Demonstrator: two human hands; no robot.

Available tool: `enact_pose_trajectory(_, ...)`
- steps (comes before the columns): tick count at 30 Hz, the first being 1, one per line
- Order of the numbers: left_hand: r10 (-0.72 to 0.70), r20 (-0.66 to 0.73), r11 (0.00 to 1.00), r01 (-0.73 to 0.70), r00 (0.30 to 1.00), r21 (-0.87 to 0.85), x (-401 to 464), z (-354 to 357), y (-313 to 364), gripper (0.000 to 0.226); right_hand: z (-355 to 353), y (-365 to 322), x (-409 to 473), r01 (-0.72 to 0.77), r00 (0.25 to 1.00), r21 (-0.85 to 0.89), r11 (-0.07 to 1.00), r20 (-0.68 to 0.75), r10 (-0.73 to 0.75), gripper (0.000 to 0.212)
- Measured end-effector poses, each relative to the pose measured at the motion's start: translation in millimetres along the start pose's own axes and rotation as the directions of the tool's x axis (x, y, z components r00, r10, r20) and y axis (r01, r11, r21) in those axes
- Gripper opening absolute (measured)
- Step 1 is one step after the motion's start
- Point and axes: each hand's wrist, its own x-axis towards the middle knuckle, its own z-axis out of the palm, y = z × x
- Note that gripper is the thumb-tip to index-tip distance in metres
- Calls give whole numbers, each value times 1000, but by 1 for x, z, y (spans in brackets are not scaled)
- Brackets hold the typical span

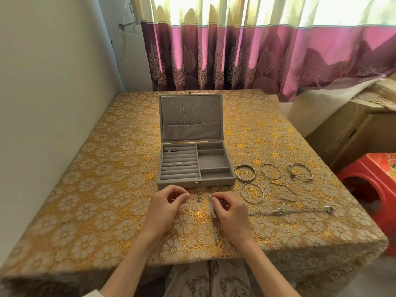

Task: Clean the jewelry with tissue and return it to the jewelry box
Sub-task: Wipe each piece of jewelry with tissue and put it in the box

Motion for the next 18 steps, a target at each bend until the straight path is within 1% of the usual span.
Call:
enact_pose_trajectory(3, -37, 57, 980, 48, 998, -193, -9, -4, 4, 5, 0, -1, -1, 18, 1000, 0, 1000, -3, -18, 5)
enact_pose_trajectory(6, -56, 93, 959, 79, 994, -271, -16, -3, 2, 7, -1, -4, -2, 50, 999, 7, 999, 2, -50, 5)
enact_pose_trajectory(12, -42, 124, 976, 67, 991, -207, -18, 1, -5, 11, 6, -11, -7, 159, 987, -5, 987, 19, -159, 9)
enact_pose_trajectory(16, 2, 118, 980, 22, 993, -198, -19, 1, -5, 15, 14, -25, -13, 134, 988, 103, 986, 64, -141, 11)
enact_pose_trajectory(18, 16, 108, 981, 6, 994, -195, -20, 2, -6, 16, 18, -29, -12, 105, 990, 111, 988, 84, -115, 10)
